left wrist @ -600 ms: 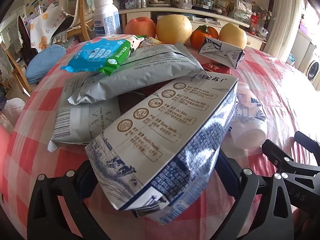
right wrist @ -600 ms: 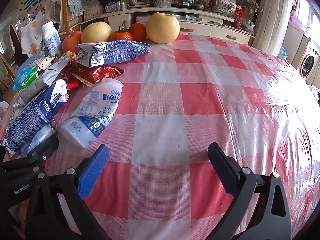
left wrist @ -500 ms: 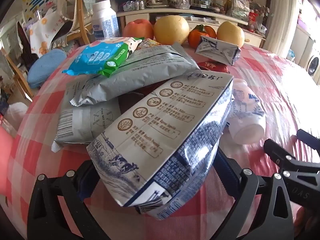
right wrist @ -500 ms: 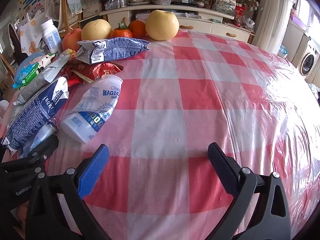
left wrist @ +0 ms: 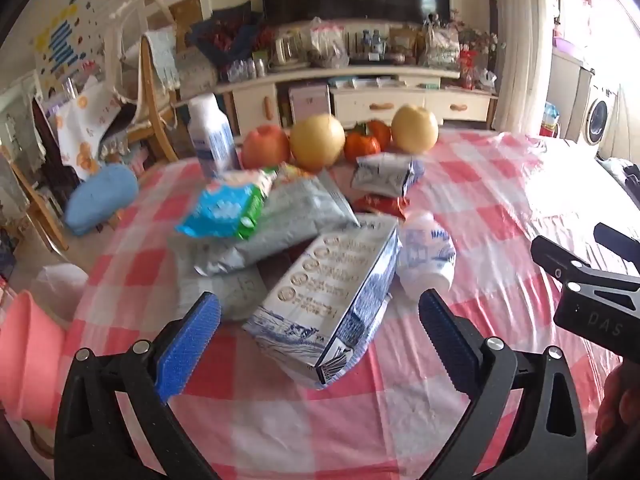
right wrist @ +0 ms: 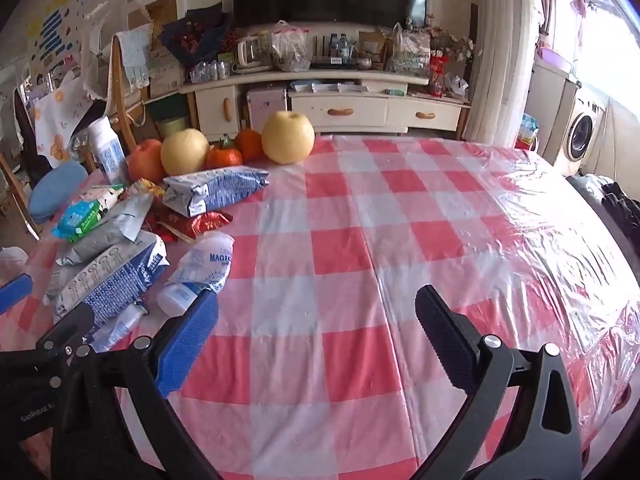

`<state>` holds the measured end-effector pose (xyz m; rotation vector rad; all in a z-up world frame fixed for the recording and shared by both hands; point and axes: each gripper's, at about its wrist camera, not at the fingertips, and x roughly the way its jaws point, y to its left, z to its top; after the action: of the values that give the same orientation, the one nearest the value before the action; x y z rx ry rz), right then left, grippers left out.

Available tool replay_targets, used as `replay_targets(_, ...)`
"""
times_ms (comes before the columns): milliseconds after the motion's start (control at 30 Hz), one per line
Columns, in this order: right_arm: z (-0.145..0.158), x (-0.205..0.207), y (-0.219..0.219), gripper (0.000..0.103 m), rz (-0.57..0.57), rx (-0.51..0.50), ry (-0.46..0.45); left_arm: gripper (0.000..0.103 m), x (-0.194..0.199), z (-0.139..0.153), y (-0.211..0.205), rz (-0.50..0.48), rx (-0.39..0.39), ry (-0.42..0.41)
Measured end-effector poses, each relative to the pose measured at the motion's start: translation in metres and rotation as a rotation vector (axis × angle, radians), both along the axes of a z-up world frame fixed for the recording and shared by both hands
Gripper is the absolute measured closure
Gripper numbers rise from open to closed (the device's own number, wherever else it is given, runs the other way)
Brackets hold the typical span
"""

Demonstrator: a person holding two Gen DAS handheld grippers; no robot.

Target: Collect trash

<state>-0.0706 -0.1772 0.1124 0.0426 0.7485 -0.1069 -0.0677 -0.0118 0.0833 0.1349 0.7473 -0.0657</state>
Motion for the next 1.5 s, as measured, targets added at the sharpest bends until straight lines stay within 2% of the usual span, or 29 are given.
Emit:
replay_targets(200,0.026,-0.024,0.018,0.004,0.024,-0.015,-0.088,0.005,-0.014,0.035,0.021,0.018,0.009,-0.099)
replay_targets(600,0.066,-0.072,0.064,0.004,0.074,-0.039,-0.214,0.005,-0.044,0.067,0.062,0.095,-0.014,-0.167)
replay_targets(1133,0.074,-0.095,0.106,0.004,0.139,-0.082,-0.260,0.005,-0.068,0.083,0.100,0.148,-0.032,-0.219)
replay_targets(1500,0.067,-0.093,0.108,0.004,0.159,-0.062,-0.251,0.005,-0.070,0.083,0.104,0.152,-0.032,-0.226)
